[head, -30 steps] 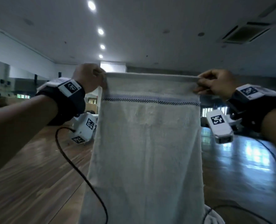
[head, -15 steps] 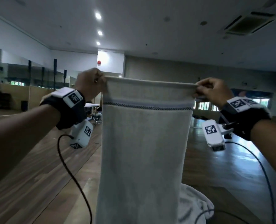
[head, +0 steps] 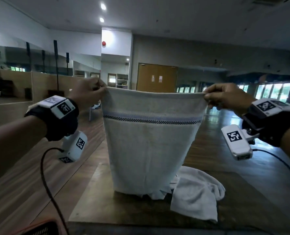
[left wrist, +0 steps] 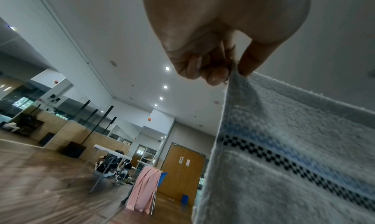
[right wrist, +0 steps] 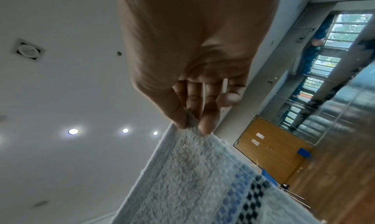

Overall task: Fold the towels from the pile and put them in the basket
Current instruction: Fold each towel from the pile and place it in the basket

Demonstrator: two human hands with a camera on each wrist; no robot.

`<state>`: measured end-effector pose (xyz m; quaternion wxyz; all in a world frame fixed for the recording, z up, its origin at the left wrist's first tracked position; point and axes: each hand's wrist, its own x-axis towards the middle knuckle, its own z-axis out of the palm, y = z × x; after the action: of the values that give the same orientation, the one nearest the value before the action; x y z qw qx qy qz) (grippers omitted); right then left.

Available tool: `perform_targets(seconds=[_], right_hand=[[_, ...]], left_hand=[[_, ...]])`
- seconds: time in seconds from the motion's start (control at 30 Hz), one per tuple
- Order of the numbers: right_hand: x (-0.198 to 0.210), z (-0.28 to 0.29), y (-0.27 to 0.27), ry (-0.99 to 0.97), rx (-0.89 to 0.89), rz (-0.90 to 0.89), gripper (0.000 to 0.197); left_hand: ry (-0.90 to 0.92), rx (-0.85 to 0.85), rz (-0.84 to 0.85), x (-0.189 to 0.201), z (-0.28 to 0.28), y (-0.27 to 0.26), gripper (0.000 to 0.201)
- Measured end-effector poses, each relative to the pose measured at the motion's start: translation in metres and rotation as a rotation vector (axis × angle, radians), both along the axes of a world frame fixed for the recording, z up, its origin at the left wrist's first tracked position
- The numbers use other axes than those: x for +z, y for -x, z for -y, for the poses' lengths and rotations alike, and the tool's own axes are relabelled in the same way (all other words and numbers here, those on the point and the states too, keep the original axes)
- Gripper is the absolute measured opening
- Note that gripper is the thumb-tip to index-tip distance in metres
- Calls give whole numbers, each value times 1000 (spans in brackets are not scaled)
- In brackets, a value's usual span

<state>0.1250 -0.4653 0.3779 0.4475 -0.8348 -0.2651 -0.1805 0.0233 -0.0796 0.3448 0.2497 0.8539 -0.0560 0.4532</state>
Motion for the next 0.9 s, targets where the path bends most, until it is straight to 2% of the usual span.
perform_targets(seconds=[0.13,0.23,0.33,0.47,0.57,0.63,0.73,0.83,0.9], right_hand=[[-53,-11,-36,64,20,-89,9],[-109,-20,-65,187,26,-209,12],[-184,-27,-90,376,41,-352,12],[-302,-34,-104,684,119,-548,10],[-375,-40,-96,787,77,-471,9],[-408,-42,-87,761,43,-462,7],[-437,-39,-74,796,23,-439,8],[-445,-31,-59,794,-15,-288,14],[-447,-25,-45,783,-17,-237,22]], left_hand=[[18,-34,-77,-59,-16,-35,8],[-36,-5,-196,-124,-33,-66,9],[-107,-46,-419,-206,-44,-86,6],[-248,-60,-729,-319,-45,-86,4],[-264,-44,-923,-374,-38,-77,6],[-321,-95,-953,-397,-31,-71,16],[-452,-160,-956,-407,-23,-64,36],[-554,-150,-1000,-395,-19,-56,30],[-632,-149,-1091,-388,-17,-47,24]])
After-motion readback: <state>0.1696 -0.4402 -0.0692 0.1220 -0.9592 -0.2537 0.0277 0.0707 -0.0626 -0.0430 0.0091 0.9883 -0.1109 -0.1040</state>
